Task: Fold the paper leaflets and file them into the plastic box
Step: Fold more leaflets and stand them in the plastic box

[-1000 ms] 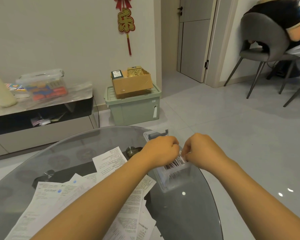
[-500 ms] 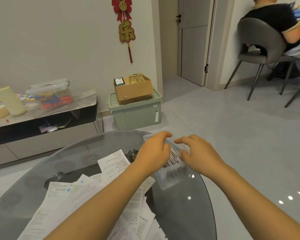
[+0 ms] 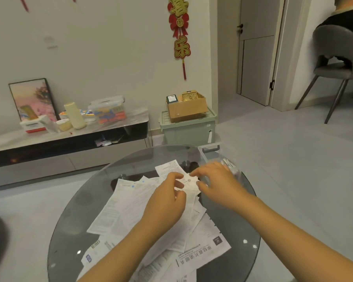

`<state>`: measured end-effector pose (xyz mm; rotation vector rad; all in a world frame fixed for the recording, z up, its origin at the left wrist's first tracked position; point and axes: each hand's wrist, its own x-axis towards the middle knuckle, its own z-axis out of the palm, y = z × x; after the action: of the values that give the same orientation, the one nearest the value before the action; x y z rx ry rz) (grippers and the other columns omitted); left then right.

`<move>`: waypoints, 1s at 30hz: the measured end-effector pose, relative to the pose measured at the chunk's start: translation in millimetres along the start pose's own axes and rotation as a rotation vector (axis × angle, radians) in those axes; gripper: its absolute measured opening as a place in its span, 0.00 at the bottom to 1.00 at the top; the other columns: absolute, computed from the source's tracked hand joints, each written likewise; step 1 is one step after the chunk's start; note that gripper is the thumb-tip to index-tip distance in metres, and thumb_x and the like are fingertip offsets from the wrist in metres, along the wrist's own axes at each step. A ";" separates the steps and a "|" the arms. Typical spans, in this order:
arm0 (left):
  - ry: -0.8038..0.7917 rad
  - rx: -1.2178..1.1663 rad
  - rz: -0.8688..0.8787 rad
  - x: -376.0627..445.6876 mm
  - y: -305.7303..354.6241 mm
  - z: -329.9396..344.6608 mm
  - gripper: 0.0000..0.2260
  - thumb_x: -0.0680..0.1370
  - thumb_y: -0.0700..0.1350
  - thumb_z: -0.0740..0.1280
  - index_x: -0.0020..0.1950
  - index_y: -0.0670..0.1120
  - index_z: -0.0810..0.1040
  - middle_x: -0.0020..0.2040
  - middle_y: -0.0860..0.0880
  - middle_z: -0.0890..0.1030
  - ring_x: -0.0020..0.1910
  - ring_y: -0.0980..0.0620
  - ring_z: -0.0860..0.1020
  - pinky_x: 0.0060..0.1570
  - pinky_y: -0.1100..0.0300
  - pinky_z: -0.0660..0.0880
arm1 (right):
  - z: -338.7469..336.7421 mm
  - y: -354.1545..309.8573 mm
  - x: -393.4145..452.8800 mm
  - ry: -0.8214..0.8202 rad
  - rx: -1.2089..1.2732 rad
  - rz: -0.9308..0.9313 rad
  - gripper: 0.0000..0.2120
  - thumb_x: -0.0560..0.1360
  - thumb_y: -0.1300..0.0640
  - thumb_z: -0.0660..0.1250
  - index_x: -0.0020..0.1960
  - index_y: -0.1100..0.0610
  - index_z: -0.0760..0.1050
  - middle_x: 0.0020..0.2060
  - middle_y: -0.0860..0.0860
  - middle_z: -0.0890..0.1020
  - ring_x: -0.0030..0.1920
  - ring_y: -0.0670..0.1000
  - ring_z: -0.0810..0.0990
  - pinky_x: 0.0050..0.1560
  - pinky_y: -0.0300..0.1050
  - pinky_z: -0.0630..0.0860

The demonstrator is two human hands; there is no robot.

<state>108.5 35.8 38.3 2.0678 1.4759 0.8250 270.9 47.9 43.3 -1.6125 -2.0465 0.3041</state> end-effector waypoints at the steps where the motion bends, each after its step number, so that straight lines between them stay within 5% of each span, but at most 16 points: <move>1: 0.001 0.018 -0.018 -7.1 -4.7 -2.6 0.14 0.79 0.42 0.58 0.64 0.54 0.67 0.54 0.57 0.75 0.46 0.59 0.76 0.49 0.61 0.74 | 4.6 -2.8 -3.6 -0.020 0.013 -0.010 0.15 0.78 0.54 0.61 0.64 0.46 0.73 0.57 0.45 0.76 0.63 0.48 0.67 0.65 0.43 0.58; 7: -0.065 0.181 -0.091 -65.0 -49.4 -17.2 0.18 0.77 0.46 0.60 0.67 0.52 0.66 0.62 0.55 0.73 0.57 0.57 0.73 0.60 0.60 0.70 | 39.8 -22.2 -32.5 -0.225 -0.009 -0.096 0.16 0.77 0.53 0.62 0.64 0.44 0.72 0.55 0.44 0.77 0.61 0.47 0.68 0.67 0.43 0.60; 13: -0.202 0.466 -0.086 -87.1 -92.2 -26.5 0.26 0.77 0.58 0.60 0.73 0.53 0.60 0.72 0.56 0.62 0.72 0.56 0.58 0.74 0.53 0.46 | 72.0 -28.2 -34.6 -0.349 0.011 -0.127 0.19 0.73 0.52 0.66 0.64 0.46 0.73 0.62 0.43 0.75 0.65 0.47 0.69 0.66 0.45 0.66; 17: -0.311 0.482 -0.070 -89.9 -100.6 -28.6 0.34 0.75 0.64 0.62 0.76 0.53 0.53 0.75 0.57 0.55 0.75 0.57 0.51 0.75 0.53 0.41 | 82.4 -22.4 -33.7 -0.451 -0.033 -0.156 0.25 0.70 0.44 0.69 0.66 0.42 0.70 0.65 0.43 0.71 0.67 0.48 0.65 0.67 0.48 0.66; 20: -0.245 0.458 -0.016 -92.0 -104.6 -24.2 0.26 0.76 0.60 0.62 0.72 0.55 0.61 0.71 0.59 0.64 0.70 0.60 0.60 0.75 0.56 0.45 | 89.3 -15.8 -33.1 -0.475 -0.074 -0.157 0.21 0.72 0.43 0.68 0.64 0.41 0.72 0.63 0.44 0.71 0.66 0.50 0.65 0.67 0.49 0.65; 23: -0.162 0.387 0.018 -90.9 -98.6 -27.6 0.10 0.78 0.54 0.62 0.58 0.56 0.74 0.56 0.61 0.75 0.54 0.65 0.71 0.72 0.59 0.55 | 88.7 -16.8 -32.4 -0.367 -0.080 -0.202 0.14 0.73 0.45 0.66 0.58 0.43 0.77 0.56 0.44 0.77 0.61 0.49 0.70 0.65 0.47 0.66; 26: -0.037 0.298 -0.025 -89.5 -96.6 -32.6 0.05 0.80 0.50 0.61 0.48 0.53 0.75 0.47 0.58 0.78 0.45 0.62 0.74 0.51 0.67 0.70 | 84.9 -20.5 -32.9 -0.261 -0.045 -0.252 0.09 0.76 0.50 0.64 0.51 0.49 0.82 0.47 0.42 0.83 0.53 0.45 0.76 0.63 0.43 0.66; 30: 0.165 -0.012 -0.145 -87.2 -96.9 -33.3 0.09 0.81 0.45 0.58 0.40 0.49 0.68 0.32 0.55 0.71 0.29 0.61 0.68 0.32 0.68 0.66 | 71.5 -23.4 -31.0 -0.180 0.135 -0.169 0.07 0.74 0.50 0.67 0.47 0.51 0.81 0.45 0.46 0.83 0.49 0.46 0.77 0.57 0.42 0.69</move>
<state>-0.9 -15.6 -20.9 1.8960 1.6812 0.9633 219.2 21.8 -13.8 -1.3647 -2.2278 0.5305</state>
